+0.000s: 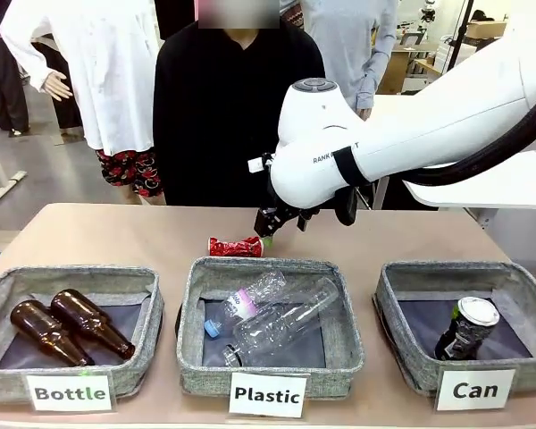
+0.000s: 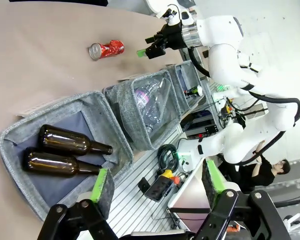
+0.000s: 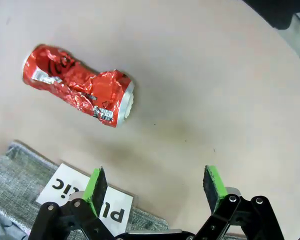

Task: Sort the can waste into the basket.
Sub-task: Pick up the can waste from the table and place it in the right Fabric basket.

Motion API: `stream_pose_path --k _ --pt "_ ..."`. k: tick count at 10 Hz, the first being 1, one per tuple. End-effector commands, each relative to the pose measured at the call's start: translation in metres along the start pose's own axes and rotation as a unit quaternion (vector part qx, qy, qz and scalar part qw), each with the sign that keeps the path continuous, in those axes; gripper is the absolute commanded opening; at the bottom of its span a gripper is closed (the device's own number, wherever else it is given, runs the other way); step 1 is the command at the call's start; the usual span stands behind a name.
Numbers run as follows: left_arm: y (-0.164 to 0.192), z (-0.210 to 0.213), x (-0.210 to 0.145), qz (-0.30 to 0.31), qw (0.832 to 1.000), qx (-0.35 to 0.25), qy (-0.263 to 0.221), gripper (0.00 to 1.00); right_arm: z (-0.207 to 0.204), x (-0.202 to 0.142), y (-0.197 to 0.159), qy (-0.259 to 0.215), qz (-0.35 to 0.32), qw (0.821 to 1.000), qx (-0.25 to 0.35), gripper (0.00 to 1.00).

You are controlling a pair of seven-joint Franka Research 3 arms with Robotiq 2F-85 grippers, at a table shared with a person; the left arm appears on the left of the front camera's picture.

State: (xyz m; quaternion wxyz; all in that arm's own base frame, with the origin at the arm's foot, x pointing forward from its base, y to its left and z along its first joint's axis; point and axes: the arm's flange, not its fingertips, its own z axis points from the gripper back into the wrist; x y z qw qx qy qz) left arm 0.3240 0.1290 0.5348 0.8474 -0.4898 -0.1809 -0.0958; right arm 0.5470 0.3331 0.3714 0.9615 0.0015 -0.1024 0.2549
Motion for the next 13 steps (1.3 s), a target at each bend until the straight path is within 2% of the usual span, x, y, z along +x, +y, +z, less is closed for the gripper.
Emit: stream_pose_path --k 1,2,4,5,8,10,13 --pt "-0.001 0.001 -0.001 -0.005 1.000 -0.003 0.002 0.92 0.003 -0.005 0.001 0.005 0.007 1.000 0.001 1.00" --pt "-0.001 0.001 -0.001 -0.005 1.000 -0.003 0.002 0.92 0.000 0.000 0.000 0.000 0.000 1.000 0.000 1.00" --pt "-0.001 0.001 -0.001 -0.005 1.000 -0.003 0.002 0.92 -0.006 0.016 0.009 -0.010 0.093 0.995 0.014 1.00" --pt "-0.001 0.001 -0.001 -0.005 1.000 -0.003 0.002 0.92 -0.007 0.020 0.012 -0.016 0.119 0.993 -0.006 1.00" --pt "-0.001 0.001 -0.001 -0.005 1.000 -0.003 0.002 0.92 -0.004 0.022 0.027 -0.021 0.261 0.965 0.002 1.00" --pt "-0.001 0.001 -0.001 -0.005 1.000 -0.003 0.002 0.92 -0.005 0.023 0.039 -0.031 0.339 0.940 0.012 1.00" --pt "-0.001 0.001 -0.001 -0.005 1.000 -0.003 0.002 0.92 -0.006 0.024 0.044 -0.051 0.396 0.917 0.002 1.00"
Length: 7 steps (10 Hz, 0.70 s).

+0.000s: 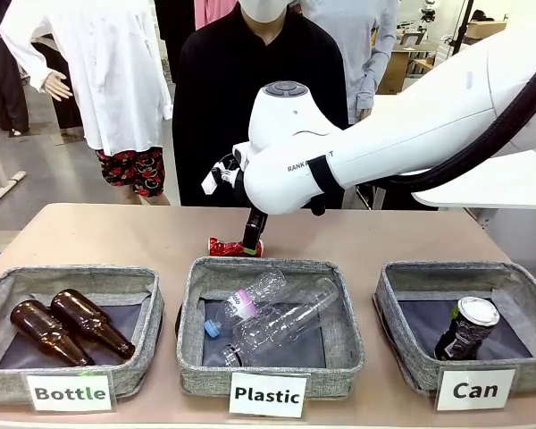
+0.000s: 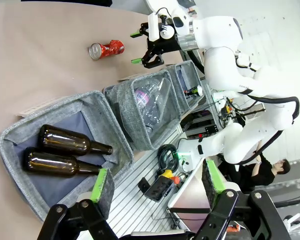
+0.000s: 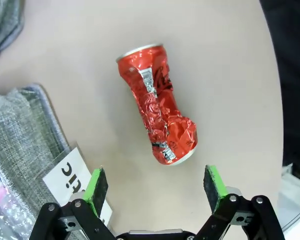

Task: Sort the can waste into the basket.
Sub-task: Pick up the can waste from the table and place it in the right Fabric basket.

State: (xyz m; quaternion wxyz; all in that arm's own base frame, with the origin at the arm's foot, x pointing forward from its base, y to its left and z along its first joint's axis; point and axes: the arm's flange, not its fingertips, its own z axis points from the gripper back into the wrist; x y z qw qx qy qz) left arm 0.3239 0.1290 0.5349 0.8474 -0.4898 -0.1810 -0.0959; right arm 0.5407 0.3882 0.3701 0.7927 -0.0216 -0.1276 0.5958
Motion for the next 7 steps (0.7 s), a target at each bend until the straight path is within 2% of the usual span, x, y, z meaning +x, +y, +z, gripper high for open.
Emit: stream_pose_path --k 1,7 --pt "-0.001 0.001 -0.001 -0.005 1.000 -0.003 0.002 0.92 -0.004 -0.003 -0.011 -0.009 0.050 0.999 -0.013 1.00" --pt "-0.001 0.001 -0.001 -0.005 1.000 -0.003 0.002 0.92 -0.003 -0.006 -0.032 -0.008 0.121 0.993 -0.004 1.00"
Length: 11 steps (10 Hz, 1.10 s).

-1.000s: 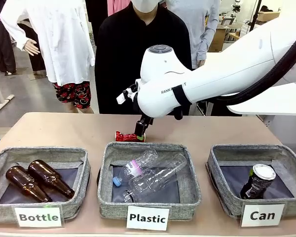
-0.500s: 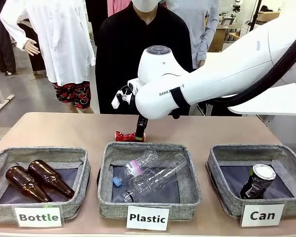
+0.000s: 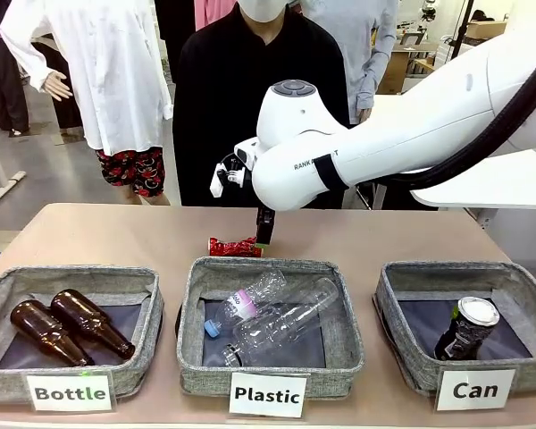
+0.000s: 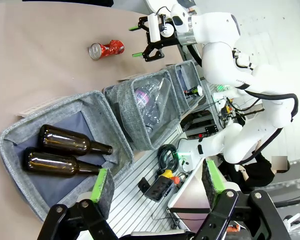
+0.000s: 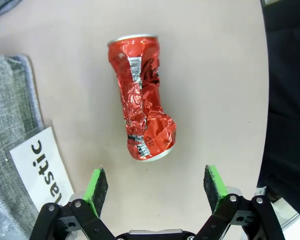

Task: Sort the can waste into the basket.
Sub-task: Pick up the can waste from the table and place it in the right Fabric basket.

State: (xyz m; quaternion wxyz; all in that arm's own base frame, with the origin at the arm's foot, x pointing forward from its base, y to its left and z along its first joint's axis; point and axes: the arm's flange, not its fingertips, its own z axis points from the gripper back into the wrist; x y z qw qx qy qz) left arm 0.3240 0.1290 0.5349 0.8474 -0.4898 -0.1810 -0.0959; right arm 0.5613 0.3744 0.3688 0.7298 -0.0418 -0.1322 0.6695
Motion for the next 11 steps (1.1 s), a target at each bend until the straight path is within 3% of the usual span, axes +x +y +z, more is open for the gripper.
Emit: stream_pose_path --k 1,5,11 --pt "-0.001 0.001 -0.001 -0.005 1.000 -0.003 0.002 0.92 0.000 -0.001 -0.014 -0.010 0.023 1.000 0.009 1.00" --pt "-0.001 0.001 -0.001 -0.005 1.000 -0.003 0.002 0.92 -0.011 -0.002 -0.031 -0.036 0.028 0.999 -0.002 1.00" --pt "-0.001 0.001 -0.001 -0.005 1.000 -0.003 0.002 0.92 -0.015 -0.002 -0.040 -0.119 0.022 0.993 0.001 1.00"
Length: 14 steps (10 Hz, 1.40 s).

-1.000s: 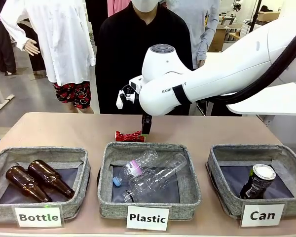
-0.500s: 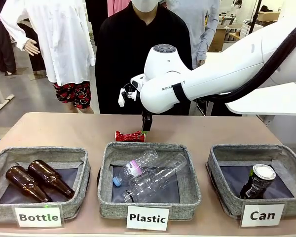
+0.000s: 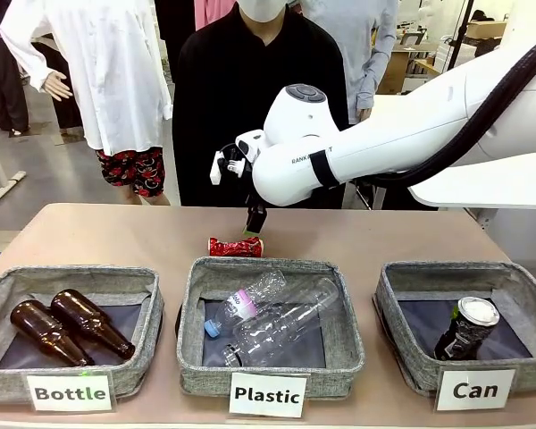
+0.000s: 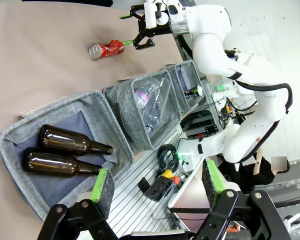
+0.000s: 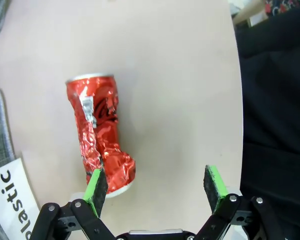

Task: Sort the can waste into the basket.
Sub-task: Pick up the can waste from the table and place it in the right Fabric basket.

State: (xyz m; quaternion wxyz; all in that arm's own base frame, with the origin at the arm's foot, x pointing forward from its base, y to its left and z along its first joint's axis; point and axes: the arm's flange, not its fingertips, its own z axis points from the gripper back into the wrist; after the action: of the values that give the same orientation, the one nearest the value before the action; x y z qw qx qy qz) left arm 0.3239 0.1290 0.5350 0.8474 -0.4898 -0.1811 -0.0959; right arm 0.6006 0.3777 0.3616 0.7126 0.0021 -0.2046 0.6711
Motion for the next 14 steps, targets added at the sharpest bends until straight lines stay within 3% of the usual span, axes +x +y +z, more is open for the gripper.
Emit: stream_pose_path --k 1,7,14 --pt "-0.001 0.001 -0.001 -0.005 1.000 -0.003 0.002 0.92 0.002 -0.005 -0.005 -0.030 0.011 0.999 0.024 1.00" --pt "-0.001 0.001 -0.001 -0.005 1.000 -0.003 0.002 0.92 -0.021 0.003 -0.003 0.004 0.003 0.998 0.060 1.00" --pt "-0.001 0.001 -0.001 -0.005 1.000 -0.003 0.002 0.92 -0.066 -0.013 -0.019 0.005 -0.026 0.995 0.099 1.00"
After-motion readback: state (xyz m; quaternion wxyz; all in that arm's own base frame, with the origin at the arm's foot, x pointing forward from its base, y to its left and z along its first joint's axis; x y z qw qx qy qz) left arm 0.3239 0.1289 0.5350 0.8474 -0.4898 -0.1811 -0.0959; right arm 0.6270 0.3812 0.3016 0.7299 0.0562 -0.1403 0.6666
